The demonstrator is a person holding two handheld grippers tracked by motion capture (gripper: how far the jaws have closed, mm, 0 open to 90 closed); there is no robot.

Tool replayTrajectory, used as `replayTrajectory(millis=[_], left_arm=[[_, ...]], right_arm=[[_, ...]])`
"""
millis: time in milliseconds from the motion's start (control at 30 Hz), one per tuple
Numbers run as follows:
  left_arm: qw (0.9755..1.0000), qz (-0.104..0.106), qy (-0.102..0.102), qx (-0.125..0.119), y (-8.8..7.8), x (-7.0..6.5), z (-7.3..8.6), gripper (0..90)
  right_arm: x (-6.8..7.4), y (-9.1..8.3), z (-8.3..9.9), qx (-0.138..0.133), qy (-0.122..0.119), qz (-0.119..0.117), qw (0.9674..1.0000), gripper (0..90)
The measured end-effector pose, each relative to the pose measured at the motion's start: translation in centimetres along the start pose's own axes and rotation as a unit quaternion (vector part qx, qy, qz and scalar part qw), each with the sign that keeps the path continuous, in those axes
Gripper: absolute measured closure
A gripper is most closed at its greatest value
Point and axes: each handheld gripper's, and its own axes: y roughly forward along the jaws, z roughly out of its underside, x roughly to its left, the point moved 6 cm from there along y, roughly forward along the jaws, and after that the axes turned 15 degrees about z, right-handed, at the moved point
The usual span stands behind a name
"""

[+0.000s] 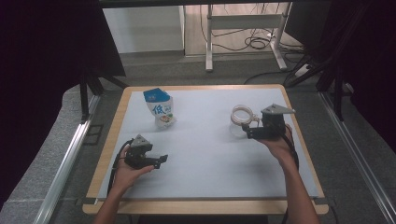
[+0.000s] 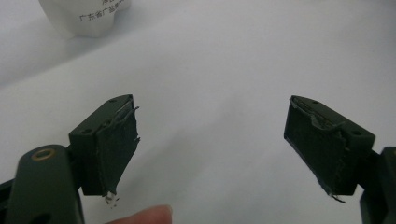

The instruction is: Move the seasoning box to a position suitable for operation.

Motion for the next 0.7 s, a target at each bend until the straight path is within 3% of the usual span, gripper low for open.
replayTrajectory(millis=[100,133,300,633,700], left_arm=[[0.9999,0.013,-0.004,-0.007,-0.1,-0.2,-0.1,17.2],[0.9999,0.012,-0.003,-0.007,-0.2,-0.2,0.0,17.0],[0.9999,0.011,-0.006,-0.006,-0.3,-0.1,0.3,16.7],[0.9999,0.005,-0.014,-0.006,-0.3,0.2,0.6,16.4],[0.9999,0.005,-0.014,-0.006,-0.3,0.3,0.7,16.4]], right_arm=[[-0.1,1.3,-0.8,0.009,-0.005,-0.002,0.9999,2.6],[-0.1,2.6,-1.3,0.024,-0.007,-0.009,0.9996,1.8],[0.7,5.2,-1.7,0.048,-0.02,-0.028,0.9983,1.6],[1.6,8.2,-0.5,0.095,-0.052,-0.042,0.9932,2.1],[1.5,8.6,-0.1,0.102,-0.066,-0.037,0.9919,5.8]])
